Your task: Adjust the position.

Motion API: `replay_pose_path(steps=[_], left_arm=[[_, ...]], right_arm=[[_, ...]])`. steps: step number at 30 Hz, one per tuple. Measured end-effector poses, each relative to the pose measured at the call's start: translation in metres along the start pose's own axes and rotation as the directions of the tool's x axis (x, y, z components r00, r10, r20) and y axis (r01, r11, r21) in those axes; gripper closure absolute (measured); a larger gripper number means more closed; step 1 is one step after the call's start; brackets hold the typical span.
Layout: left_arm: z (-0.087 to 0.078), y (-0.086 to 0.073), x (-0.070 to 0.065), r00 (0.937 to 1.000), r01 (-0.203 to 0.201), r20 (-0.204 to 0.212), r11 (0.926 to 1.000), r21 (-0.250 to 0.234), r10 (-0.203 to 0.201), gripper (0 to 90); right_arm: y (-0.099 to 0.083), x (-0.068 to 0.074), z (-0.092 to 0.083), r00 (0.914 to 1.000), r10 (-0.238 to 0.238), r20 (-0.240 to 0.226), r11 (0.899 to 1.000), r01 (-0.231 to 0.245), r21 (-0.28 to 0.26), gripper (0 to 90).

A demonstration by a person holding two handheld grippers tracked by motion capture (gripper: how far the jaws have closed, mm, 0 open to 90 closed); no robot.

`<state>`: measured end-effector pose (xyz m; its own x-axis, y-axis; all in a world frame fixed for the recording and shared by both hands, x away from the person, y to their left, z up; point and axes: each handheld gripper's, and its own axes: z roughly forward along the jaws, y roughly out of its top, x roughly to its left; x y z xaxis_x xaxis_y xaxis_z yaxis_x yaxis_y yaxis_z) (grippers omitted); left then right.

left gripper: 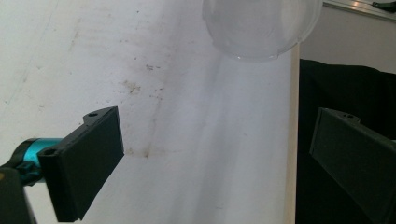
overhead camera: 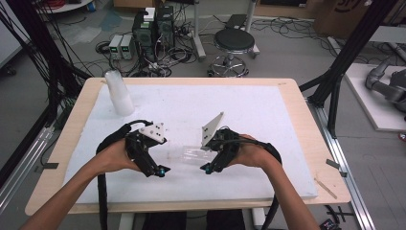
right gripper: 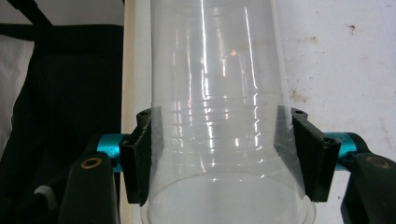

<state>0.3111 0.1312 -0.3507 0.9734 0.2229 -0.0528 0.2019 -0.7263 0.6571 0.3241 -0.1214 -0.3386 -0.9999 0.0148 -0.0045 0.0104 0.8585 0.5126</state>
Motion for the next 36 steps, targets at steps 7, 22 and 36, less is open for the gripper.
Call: replay_pose_path(steps=[7, 22, 36], left_arm=[[0.010, 0.014, -0.001, 0.9994, -0.033, 0.014, 0.9993, 0.015, 0.033, 2.6], [0.030, 0.039, -0.005, 0.9941, -0.090, 0.060, 0.9959, -0.004, 0.090, 14.9], [0.037, 0.040, -0.003, 0.9896, -0.105, 0.101, 0.9943, 0.016, 0.103, 27.2]], right_arm=[[0.001, -0.001, 0.000, 0.9999, 0.007, -0.010, 1.000, -0.007, 0.020, 33.7], [0.002, -0.002, 0.003, 0.9998, 0.010, -0.017, 0.999, -0.009, 0.039, 33.8], [0.003, 0.000, 0.005, 0.9998, 0.004, -0.020, 0.999, -0.004, 0.038, 33.8]])
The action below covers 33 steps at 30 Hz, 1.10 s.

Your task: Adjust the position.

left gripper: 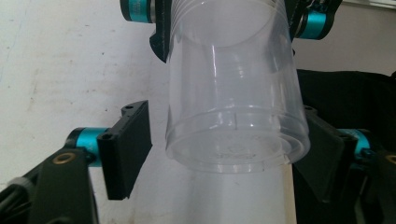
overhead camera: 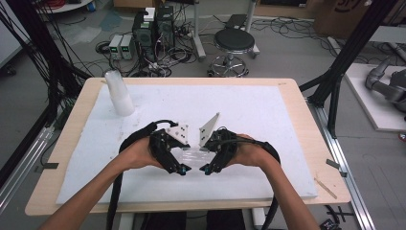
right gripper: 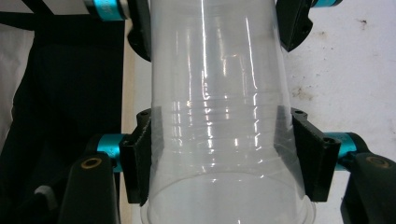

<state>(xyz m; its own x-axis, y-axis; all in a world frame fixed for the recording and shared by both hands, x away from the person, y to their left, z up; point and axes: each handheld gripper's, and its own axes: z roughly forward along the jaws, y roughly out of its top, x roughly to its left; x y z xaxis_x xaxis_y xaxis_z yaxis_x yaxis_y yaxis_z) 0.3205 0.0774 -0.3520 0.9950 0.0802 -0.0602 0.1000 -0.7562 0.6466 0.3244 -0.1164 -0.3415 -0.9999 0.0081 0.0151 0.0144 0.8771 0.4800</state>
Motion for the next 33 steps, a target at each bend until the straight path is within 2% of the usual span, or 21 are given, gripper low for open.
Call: replay_pose_path(steps=[2, 4, 5, 11, 12, 14, 16, 25, 28, 30, 33], left_arm=[[0.001, 0.000, 0.000, 0.9999, -0.010, 0.006, 0.9999, -0.004, 0.010, 31.0], [0.001, 0.000, -0.001, 0.9991, -0.041, 0.011, 0.9992, -0.002, 0.041, 40.1], [0.001, 0.000, -0.001, 0.9992, -0.038, 0.010, 0.9993, 0.000, 0.038, 41.0], [0.002, 0.001, -0.001, 0.9993, -0.036, 0.004, 0.9993, 0.004, 0.036, 41.6], [0.001, 0.001, -0.001, 0.9992, -0.040, 0.005, 0.9992, 0.008, 0.040, 41.6], [0.001, 0.000, -0.001, 0.9993, -0.038, 0.003, 0.9992, 0.010, 0.038, 41.6], [0.001, 0.000, -0.001, 0.9994, -0.033, 0.006, 0.9994, 0.013, 0.033, 41.6], [-0.001, -0.001, -0.001, 0.9995, -0.033, 0.002, 0.9994, 0.013, 0.033, 41.6], [-0.001, -0.002, -0.001, 0.9997, -0.026, -0.001, 0.9997, 0.001, 0.026, 41.6], [-0.001, -0.003, -0.001, 0.9992, -0.036, -0.018, 0.9993, -0.008, 0.036, 41.5], [-0.001, -0.009, 0.001, 0.9996, -0.012, -0.024, 0.9971, -0.075, 0.010, 41.6]], right_arm=[[0.000, 0.000, 0.000, 1.0000, 0.002, 0.001, 1.000, -0.002, -0.002, 33.8], [0.000, 0.000, 0.000, 1.0000, 0.003, 0.005, 1.000, -0.003, -0.002, 33.9], [0.000, -0.001, 0.001, 1.0000, 0.002, 0.005, 1.000, -0.002, 0.002, 34.1], [-0.002, -0.002, 0.002, 1.0000, -0.007, 0.005, 1.000, 0.007, -0.008, 33.0], [-0.002, -0.003, 0.003, 0.9999, -0.015, 0.004, 1.000, 0.015, -0.018, 28.8], [-0.003, -0.003, 0.004, 1.0000, -0.001, -0.007, 1.000, 0.001, -0.030, 11.3], [-0.002, -0.003, 0.004, 0.9999, 0.008, 0.008, 0.999, -0.008, -0.033, 11.3], [-0.004, -0.004, 0.002, 0.9999, 0.009, 0.014, 0.999, -0.008, -0.039, 11.3], [-0.004, -0.004, -0.002, 0.9997, 0.015, 0.020, 0.997, -0.013, -0.071, 11.3], [-0.005, -0.005, -0.006, 0.9995, 0.016, 0.029, 0.995, -0.013, -0.102, 11.3], [-0.007, -0.006, -0.014, 0.9985, 0.024, 0.049, 0.987, -0.015, -0.159, 11.3]])
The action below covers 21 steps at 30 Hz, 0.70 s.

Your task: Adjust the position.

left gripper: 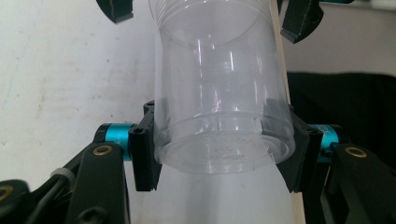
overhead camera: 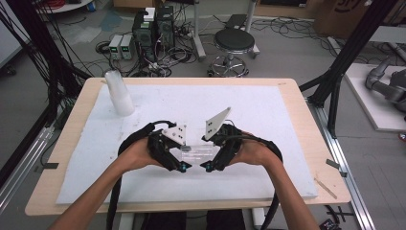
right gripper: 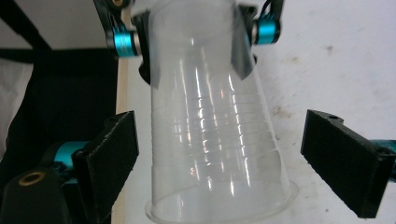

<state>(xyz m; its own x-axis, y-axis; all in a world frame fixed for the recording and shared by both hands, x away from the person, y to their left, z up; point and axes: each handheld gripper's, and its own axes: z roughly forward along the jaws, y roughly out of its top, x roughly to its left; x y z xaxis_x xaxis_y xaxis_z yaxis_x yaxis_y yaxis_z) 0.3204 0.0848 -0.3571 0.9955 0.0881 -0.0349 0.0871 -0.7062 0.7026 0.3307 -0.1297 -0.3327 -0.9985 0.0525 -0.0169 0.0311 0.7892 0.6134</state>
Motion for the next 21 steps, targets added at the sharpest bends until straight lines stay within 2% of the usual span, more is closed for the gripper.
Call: replay_pose_path(steps=[4, 6, 10, 14, 18, 20, 21], left_arm=[[0.003, -0.010, 0.000, 0.9999, 0.010, -0.005, 0.9997, -0.023, -0.010, 41.5], [0.002, -0.016, -0.001, 0.9997, 0.022, -0.007, 0.9982, -0.056, -0.023, 41.5], [0.000, -0.026, 0.002, 0.9988, 0.048, -0.001, 0.9945, -0.093, -0.049, 41.5], [-0.005, -0.034, 0.004, 0.9974, 0.071, -0.004, 0.9889, -0.131, -0.072, 41.5], [-0.008, -0.041, 0.004, 0.9969, 0.078, 0.006, 0.9747, -0.209, -0.079, 41.5], [-0.008, -0.045, 0.003, 0.9965, 0.082, 0.010, 0.9600, -0.268, -0.082, 41.5], [-0.008, -0.048, 0.003, 0.9960, 0.087, 0.009, 0.9477, -0.307, -0.089, 41.5]], right_arm=[[-0.006, -0.003, -0.015, 0.9998, 0.019, 0.010, 0.993, -0.018, -0.114, 11.3], [-0.010, -0.004, -0.021, 0.9993, 0.033, 0.017, 0.988, -0.030, -0.154, 11.3], [-0.017, -0.005, -0.030, 0.9983, 0.048, 0.035, 0.978, -0.039, -0.204, 11.3], [-0.021, -0.005, -0.034, 0.9975, 0.059, 0.041, 0.975, -0.048, -0.218, 11.3], [-0.022, -0.005, -0.034, 0.9973, 0.058, 0.044, 0.970, -0.046, -0.237, 11.3], [-0.023, -0.004, -0.034, 0.9970, 0.063, 0.045, 0.967, -0.050, -0.251, 11.3], [-0.024, -0.004, -0.034, 0.9972, 0.060, 0.045, 0.965, -0.046, -0.257, 11.3]])
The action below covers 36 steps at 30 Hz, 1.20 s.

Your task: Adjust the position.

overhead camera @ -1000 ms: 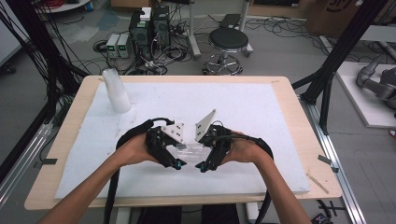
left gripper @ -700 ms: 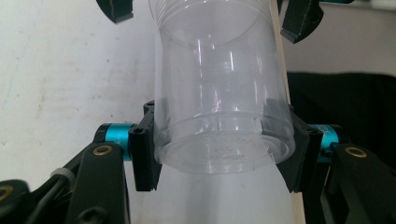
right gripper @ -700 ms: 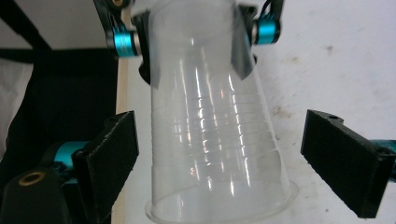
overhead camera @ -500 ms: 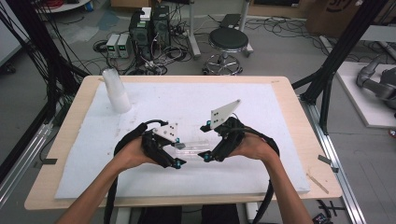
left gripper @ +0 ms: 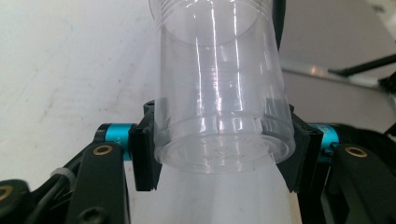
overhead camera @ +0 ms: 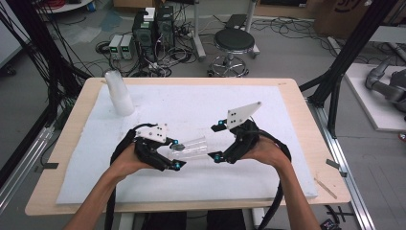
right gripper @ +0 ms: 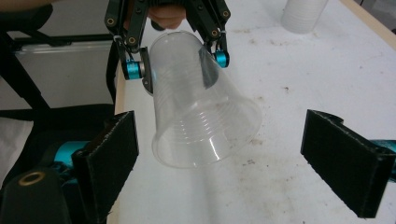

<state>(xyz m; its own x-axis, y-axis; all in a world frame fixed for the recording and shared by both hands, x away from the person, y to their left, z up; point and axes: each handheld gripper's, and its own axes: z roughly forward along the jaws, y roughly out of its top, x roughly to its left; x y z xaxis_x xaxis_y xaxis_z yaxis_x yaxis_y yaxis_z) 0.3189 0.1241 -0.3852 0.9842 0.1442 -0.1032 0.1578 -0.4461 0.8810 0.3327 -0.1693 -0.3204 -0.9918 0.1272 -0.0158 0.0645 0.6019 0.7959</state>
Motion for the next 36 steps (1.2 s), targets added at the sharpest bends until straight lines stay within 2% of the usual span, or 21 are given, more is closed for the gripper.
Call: replay_pose_path(steps=[3, 5, 8, 9, 12, 14, 17, 23, 28, 36], left_arm=[[-0.002, -0.005, 0.000, 1.0000, 0.001, -0.002, 0.9979, -0.065, -0.002, 41.5], [-0.004, -0.010, 0.000, 1.0000, 0.007, 0.003, 0.9923, -0.124, -0.007, 41.5], [-0.006, -0.015, 0.001, 0.9999, 0.011, 0.010, 0.9772, -0.212, -0.009, 41.5], [-0.007, -0.017, 0.001, 0.9999, 0.012, 0.008, 0.9695, -0.245, -0.010, 41.5], [-0.006, -0.020, 0.001, 0.9997, 0.019, 0.018, 0.9535, -0.301, -0.014, 41.4], [-0.005, -0.023, 0.000, 0.9996, 0.015, 0.028, 0.9321, -0.362, -0.005, 41.5], [-0.004, -0.025, 0.000, 0.9992, 0.016, 0.039, 0.9185, -0.395, -0.001, 41.4], [-0.002, -0.025, 0.000, 0.9989, 0.011, 0.045, 0.9134, -0.407, 0.008, 41.5], [-0.002, -0.024, 0.000, 0.9988, 0.007, 0.046, 0.9127, -0.409, 0.013, 41.5], [0.006, -0.016, -0.003, 0.9971, -0.015, 0.062, 0.9142, -0.405, 0.044, 41.5]], right_arm=[[-0.004, 0.001, 0.000, 0.9999, 0.017, 0.000, 0.999, -0.017, -0.037, 11.3], [-0.007, 0.001, 0.000, 0.9996, 0.027, -0.003, 0.997, -0.027, -0.071, 11.3], [-0.012, 0.001, 0.001, 0.9991, 0.041, -0.010, 0.993, -0.041, -0.115, 11.3], [-0.013, 0.002, 0.002, 0.9989, 0.045, -0.010, 0.991, -0.046, -0.128, 11.3], [-0.017, 0.003, 0.004, 0.9979, 0.063, -0.017, 0.982, -0.065, -0.179, 11.3], [-0.019, 0.004, 0.006, 0.9974, 0.068, -0.022, 0.977, -0.071, -0.202, 11.3], [-0.021, 0.005, 0.009, 0.9976, 0.066, -0.021, 0.969, -0.069, -0.236, 11.3], [-0.025, 0.007, 0.014, 0.9973, 0.065, -0.034, 0.954, -0.072, -0.292, 11.4], [-0.027, 0.008, 0.019, 0.9946, 0.086, -0.057, 0.943, -0.100, -0.318, 11.3], [-0.024, 0.009, 0.028, 0.9945, 0.073, -0.076, 0.935, -0.095, -0.343, 11.4]])
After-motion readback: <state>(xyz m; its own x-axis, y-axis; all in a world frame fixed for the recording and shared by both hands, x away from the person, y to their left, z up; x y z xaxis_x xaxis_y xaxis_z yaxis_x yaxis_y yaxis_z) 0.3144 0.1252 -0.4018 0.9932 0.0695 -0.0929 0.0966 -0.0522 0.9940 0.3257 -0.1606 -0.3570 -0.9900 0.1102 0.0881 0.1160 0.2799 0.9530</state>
